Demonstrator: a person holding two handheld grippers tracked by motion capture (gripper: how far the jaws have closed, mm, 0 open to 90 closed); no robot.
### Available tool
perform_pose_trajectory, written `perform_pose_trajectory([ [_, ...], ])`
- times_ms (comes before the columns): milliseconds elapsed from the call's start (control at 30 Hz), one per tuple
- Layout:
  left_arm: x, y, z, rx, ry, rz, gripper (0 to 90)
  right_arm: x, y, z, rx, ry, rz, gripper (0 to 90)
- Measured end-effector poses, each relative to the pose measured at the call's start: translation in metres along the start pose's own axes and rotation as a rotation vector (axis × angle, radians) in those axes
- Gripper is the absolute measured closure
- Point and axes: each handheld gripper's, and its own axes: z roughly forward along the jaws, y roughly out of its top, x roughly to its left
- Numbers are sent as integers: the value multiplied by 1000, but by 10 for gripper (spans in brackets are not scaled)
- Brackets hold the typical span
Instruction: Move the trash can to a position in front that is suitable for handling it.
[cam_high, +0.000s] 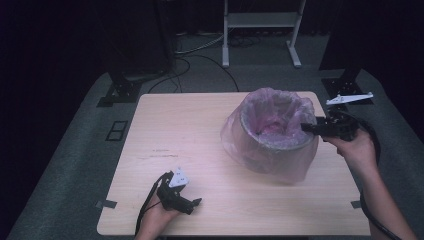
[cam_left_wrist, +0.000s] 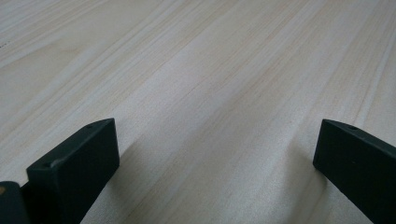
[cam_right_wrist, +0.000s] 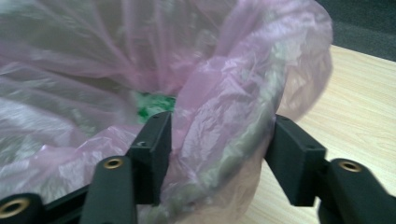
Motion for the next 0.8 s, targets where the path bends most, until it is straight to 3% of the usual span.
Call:
perform_pose_trajectory([
  [167,0,0,0,0,0,0,0,6,0,3,13,6,-27,519],
  [533,0,0,0,0,0,0,0,8,2,2,30,17,-1,625],
  [800,0,0,0,-1,0,-1,0,19,4,2,45,50,-30,705],
])
